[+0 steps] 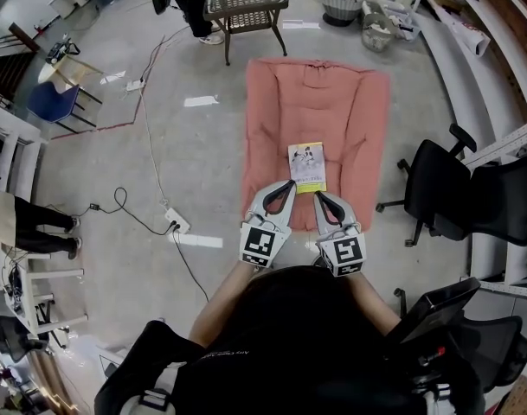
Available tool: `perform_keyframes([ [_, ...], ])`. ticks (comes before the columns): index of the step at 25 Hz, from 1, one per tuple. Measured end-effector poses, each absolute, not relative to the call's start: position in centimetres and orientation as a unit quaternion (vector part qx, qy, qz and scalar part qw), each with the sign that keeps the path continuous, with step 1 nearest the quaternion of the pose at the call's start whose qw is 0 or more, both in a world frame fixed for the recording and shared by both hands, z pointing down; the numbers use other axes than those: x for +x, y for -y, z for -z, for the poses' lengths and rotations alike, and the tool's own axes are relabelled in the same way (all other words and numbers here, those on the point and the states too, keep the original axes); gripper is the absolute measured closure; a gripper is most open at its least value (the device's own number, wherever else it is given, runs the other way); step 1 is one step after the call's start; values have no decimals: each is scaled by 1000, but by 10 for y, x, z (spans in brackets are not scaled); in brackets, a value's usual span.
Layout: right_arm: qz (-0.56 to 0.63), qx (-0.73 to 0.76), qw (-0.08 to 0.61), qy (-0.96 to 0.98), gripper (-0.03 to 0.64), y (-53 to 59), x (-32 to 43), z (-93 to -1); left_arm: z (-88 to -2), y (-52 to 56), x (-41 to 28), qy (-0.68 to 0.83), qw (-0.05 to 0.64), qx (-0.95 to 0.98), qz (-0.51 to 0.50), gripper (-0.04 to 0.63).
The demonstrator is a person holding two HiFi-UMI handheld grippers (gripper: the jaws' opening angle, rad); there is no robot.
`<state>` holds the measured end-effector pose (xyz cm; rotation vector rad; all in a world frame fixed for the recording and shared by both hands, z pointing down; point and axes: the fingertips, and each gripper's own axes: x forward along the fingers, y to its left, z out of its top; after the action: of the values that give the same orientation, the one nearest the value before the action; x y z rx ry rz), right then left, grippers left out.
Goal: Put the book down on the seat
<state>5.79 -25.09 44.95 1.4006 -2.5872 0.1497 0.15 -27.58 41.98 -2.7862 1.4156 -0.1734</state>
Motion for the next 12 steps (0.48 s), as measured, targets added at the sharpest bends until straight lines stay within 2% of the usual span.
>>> perform_keyframes([
  [12, -46, 470, 104, 875, 607, 255, 54, -449, -421, 281, -3, -455, 6, -888, 58, 594],
])
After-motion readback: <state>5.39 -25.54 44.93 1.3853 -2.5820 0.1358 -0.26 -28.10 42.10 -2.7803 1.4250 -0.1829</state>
